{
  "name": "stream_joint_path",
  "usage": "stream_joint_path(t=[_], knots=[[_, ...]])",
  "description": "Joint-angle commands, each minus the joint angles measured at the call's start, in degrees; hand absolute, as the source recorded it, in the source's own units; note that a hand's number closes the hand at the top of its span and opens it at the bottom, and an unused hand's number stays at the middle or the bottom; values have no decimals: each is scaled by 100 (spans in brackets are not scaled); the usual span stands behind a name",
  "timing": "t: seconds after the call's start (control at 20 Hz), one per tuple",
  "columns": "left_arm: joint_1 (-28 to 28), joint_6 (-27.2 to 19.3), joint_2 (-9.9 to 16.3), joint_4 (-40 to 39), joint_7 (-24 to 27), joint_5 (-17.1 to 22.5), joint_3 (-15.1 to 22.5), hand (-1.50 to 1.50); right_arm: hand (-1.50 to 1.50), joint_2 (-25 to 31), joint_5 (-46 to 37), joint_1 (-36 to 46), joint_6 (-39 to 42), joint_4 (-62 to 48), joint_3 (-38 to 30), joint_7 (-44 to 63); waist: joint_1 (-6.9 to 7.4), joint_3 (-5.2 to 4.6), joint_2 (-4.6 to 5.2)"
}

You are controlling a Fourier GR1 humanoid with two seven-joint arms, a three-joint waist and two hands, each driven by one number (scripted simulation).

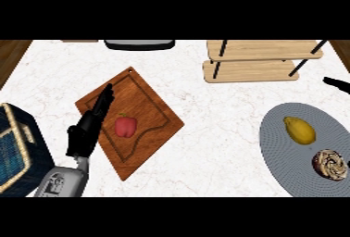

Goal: Pick the lemon from the placemat and place it in the tiered shelf

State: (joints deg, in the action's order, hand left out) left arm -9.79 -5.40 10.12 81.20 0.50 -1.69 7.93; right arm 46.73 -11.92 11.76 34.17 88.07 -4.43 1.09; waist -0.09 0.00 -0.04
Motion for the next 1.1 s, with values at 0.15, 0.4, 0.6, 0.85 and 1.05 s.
stream_joint_path(t=[0.15,0.4,0.6,0.85,1.05], knots=[[277,94,-164,119,80,-237,43,0,-150,-469,-859,-55,-152,-521,5,-473,22,0,6],[279,448,6,547,-270,-72,-223,0,-150,-766,-1190,-147,-117,-306,-52,-354,25,1,0],[138,218,-235,508,-336,-336,-213,0,-150,-882,-1302,377,156,-518,-195,-102,33,0,4],[390,344,-282,262,90,-428,-221,0,-150,-975,-1634,138,240,-231,-146,-143,23,-1,2],[-328,477,-171,26,-376,-298,-569,0,-150,-1297,-1994,-602,-100,314,-12,-154,-33,-1,-1]])
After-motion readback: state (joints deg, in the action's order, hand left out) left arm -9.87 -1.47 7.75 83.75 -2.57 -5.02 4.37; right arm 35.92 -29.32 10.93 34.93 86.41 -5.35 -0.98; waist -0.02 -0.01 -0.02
